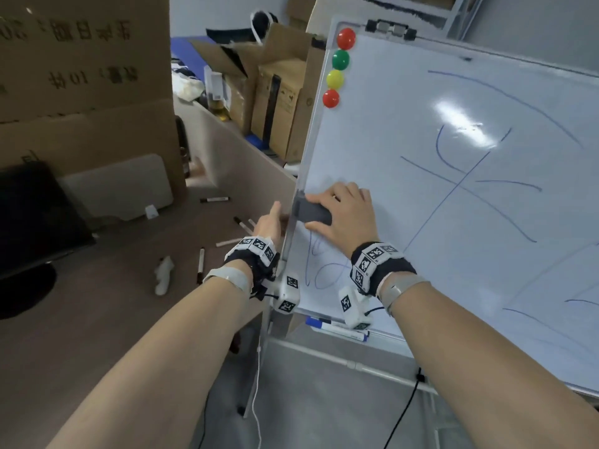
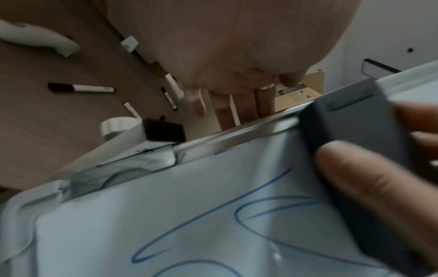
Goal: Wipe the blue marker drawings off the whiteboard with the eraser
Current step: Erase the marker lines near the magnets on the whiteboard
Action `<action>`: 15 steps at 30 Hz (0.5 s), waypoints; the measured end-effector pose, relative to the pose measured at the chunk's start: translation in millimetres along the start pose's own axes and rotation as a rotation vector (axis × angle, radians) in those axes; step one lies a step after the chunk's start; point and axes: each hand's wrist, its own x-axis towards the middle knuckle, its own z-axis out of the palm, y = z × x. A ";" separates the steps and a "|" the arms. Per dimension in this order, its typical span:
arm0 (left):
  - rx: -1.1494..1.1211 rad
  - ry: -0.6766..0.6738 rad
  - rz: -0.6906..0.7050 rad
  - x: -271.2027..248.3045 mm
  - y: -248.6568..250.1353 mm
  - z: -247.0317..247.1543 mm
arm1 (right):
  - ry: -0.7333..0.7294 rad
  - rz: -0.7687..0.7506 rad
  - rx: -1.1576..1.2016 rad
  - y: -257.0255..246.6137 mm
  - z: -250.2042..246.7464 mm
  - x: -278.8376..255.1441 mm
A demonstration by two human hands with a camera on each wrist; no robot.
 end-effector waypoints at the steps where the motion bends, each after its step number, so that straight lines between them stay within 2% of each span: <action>1: 0.031 -0.005 0.021 3.5 -7.0 0.7 | -0.059 -0.034 -0.001 -4.1 12.7 -11.1; 5: -0.069 -0.017 -0.032 -31.4 -2.7 -4.6 | -0.268 -0.155 0.012 -13.5 59.6 -63.7; 8: -0.121 0.005 -0.060 -41.1 -6.8 -5.9 | -0.301 -0.148 -0.004 -11.5 65.5 -82.0; 12: -0.158 0.008 -0.122 -12.9 -45.4 1.7 | -0.103 -0.085 -0.086 4.3 32.8 -61.1; 15: -0.097 -0.010 -0.070 -32.3 -31.6 2.0 | 0.101 0.114 -0.150 22.4 0.2 -35.5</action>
